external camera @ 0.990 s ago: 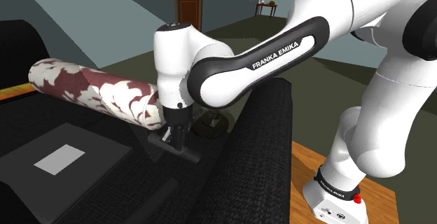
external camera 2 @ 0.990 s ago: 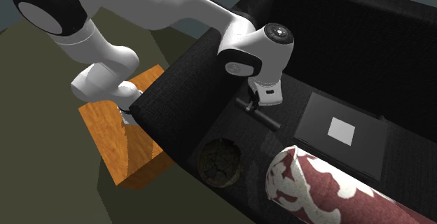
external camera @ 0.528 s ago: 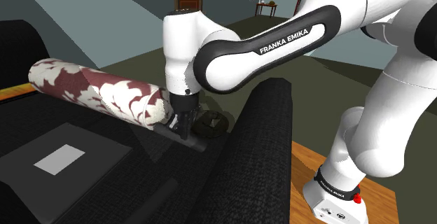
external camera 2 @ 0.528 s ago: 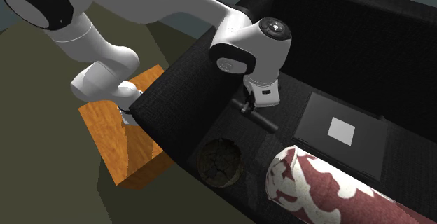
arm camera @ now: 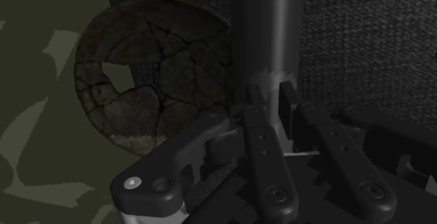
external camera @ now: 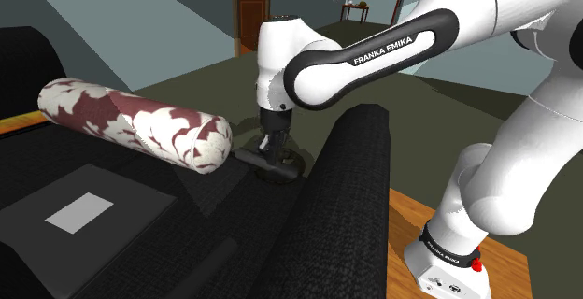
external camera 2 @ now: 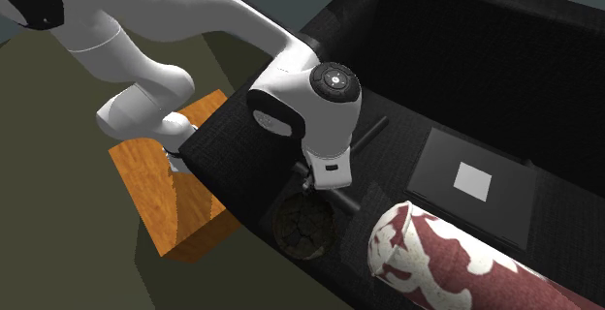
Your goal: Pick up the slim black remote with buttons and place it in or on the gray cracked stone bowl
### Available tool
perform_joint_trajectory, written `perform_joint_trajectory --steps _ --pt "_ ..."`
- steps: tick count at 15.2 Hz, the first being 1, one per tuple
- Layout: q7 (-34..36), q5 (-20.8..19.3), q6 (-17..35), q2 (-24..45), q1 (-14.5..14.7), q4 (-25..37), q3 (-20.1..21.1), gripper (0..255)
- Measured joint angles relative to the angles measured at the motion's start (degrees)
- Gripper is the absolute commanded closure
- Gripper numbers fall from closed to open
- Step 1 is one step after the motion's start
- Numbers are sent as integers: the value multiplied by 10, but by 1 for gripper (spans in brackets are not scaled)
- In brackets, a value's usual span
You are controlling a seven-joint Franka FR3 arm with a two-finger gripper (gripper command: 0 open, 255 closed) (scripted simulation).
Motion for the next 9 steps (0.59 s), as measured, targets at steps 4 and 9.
perform_joint_trajectory --steps 4,9 --pt "-59 0 15 -19 -24 -34 -35 255" --pt "-96 -3 30 -25 -40 -54 -57 255"
